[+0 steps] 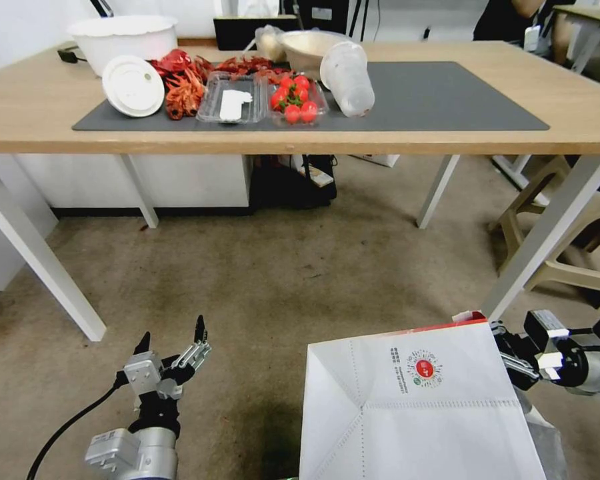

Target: Pick up the food delivery bag from the floor and place it on the table.

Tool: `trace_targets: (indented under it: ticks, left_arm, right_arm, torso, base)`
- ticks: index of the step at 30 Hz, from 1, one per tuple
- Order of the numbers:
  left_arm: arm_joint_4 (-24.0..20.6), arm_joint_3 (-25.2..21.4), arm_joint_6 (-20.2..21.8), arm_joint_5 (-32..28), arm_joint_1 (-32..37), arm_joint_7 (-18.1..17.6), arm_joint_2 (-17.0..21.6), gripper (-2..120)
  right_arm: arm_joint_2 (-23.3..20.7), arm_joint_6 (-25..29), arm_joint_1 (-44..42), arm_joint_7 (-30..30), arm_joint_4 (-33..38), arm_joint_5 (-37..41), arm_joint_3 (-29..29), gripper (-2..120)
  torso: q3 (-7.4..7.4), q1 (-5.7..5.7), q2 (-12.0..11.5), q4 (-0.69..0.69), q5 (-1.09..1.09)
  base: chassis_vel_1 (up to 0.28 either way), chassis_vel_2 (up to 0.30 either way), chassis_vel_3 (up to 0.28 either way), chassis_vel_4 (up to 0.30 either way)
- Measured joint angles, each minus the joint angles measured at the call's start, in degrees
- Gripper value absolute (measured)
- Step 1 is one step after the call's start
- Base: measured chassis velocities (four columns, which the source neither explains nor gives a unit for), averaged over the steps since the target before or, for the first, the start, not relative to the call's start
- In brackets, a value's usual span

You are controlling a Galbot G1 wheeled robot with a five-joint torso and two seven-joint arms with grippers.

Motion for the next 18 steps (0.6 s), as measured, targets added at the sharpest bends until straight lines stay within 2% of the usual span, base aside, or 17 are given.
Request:
trace_targets:
  ticks: [8,18]
  left_arm:
    - [0.0,-0.1,-0.2,0.0,0.2,-0.5,0.2,100]
    - [0.2,-0.1,-0.3,0.0,0.2,-0.5,0.8,100]
  right_arm:
    - [1.2,0.3,-0.3,0.0,0.3,-0.8,0.1,0]
    - [1.3,0.3,-0.7,0.0,0.5,-1.0,0.7,0]
  torso:
    - [2.45,0.43,2.8,0.00,0.00]
    - [4.06,0.82,4.8,0.00,0.00]
  base:
    - [0.000,0.000,0.000,0.000]
    - [0.000,0.000,0.000,0.000]
